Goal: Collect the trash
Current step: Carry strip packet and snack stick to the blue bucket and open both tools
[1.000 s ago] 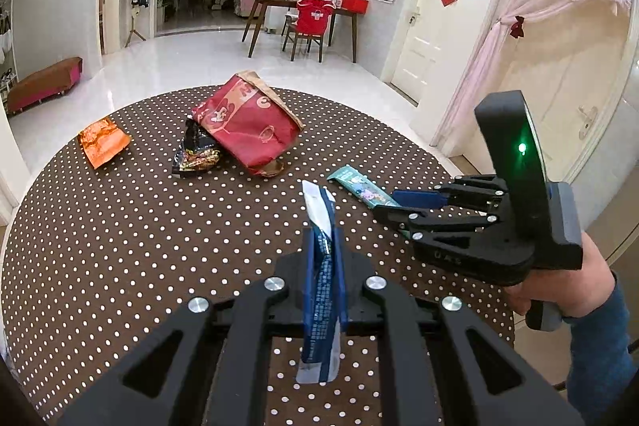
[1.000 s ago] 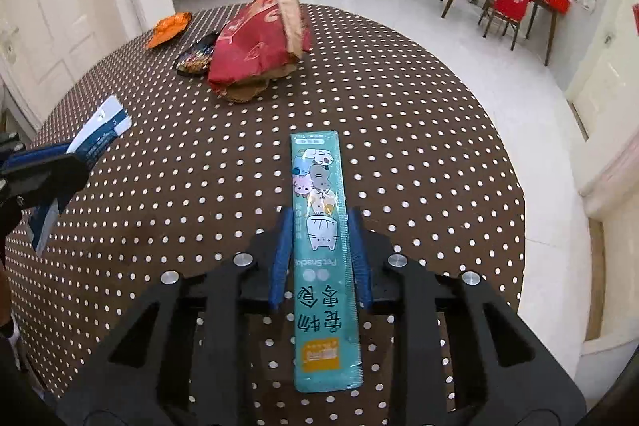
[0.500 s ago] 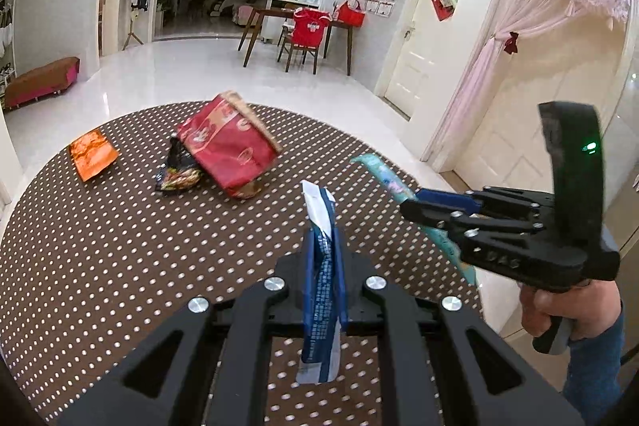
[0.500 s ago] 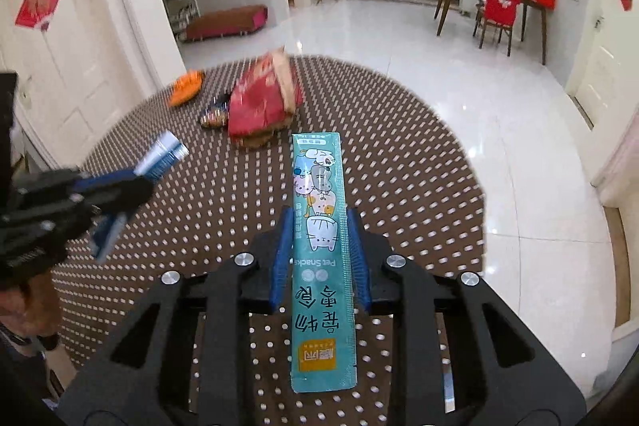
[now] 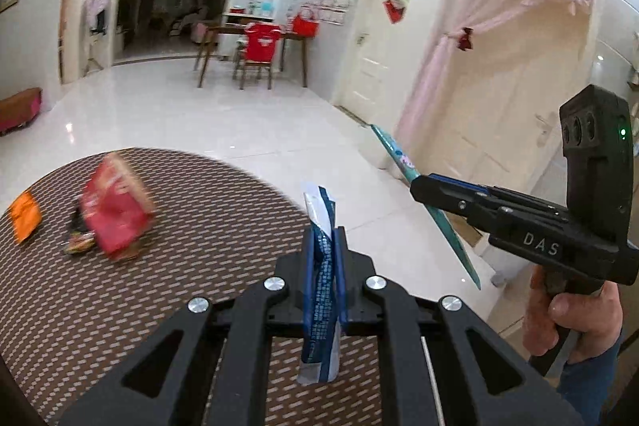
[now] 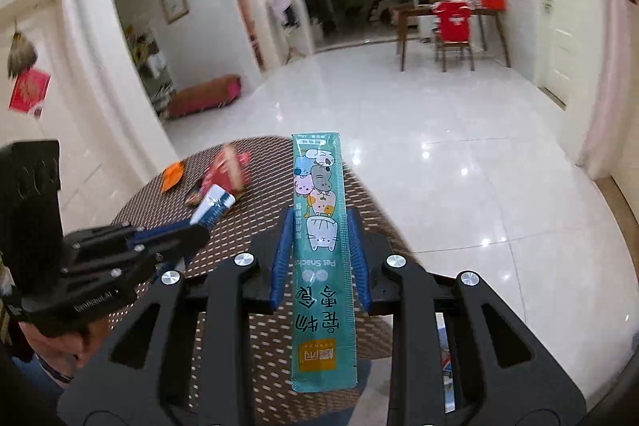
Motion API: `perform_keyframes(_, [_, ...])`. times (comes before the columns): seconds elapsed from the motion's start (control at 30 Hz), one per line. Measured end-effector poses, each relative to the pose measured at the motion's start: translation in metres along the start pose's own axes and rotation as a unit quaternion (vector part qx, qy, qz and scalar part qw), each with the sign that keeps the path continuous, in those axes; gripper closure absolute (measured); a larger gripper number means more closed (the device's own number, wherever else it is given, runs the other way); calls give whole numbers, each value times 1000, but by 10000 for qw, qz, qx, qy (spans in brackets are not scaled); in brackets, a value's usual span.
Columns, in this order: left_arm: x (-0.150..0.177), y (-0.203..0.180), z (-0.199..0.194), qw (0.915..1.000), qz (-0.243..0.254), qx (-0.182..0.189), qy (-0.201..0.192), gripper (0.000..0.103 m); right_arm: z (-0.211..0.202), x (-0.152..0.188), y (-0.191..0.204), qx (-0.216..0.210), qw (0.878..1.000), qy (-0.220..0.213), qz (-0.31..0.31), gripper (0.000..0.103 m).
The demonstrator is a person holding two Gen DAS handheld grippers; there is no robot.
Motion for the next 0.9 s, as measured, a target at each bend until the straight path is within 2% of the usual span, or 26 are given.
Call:
perform_keyframes(0.2, [16, -65, 50, 9986, 211, 290, 384, 94, -30, 26, -70, 460, 9975, -26, 537, 76])
perform_keyframes(0.43, [62, -111, 126, 9923, 487, 232, 1113, 94, -27, 99, -154, 777, 9854, 448, 1448, 76])
perform_keyframes(0.6, [97, -127, 177, 9835, 740, 63, 1650, 94, -3, 156, -187, 752, 9725, 861, 2028, 76])
perform_keyframes(0.8, [126, -127, 227, 9712, 868, -222, 2210, 90, 15, 198, -204, 597, 9614, 1094, 2454, 73])
perform_keyframes(0.83, [130, -124, 232, 9694, 862, -327, 2275, 70, 21, 207, -209, 576, 9577, 1182, 2560, 73])
perform_keyframes(0.87, [133, -121, 238, 9684, 826, -425, 2316, 57, 27, 214, -213, 517, 9542, 1263, 2661, 55])
perform_keyframes(0.9, [136, -119, 240, 9690, 765, -488, 2299, 26, 31, 220, -213, 460, 9514, 1302, 2754, 43])
Point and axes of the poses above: each gripper's, at about its wrist camera, not at the fingertips, and z roughly the way its jaws point, y to its left, x to its underside, the point moved 8 cm from there along z, roughly the way its jaws point, and after that the axes turned 14 degrees about -z, right-handed, at the moved point
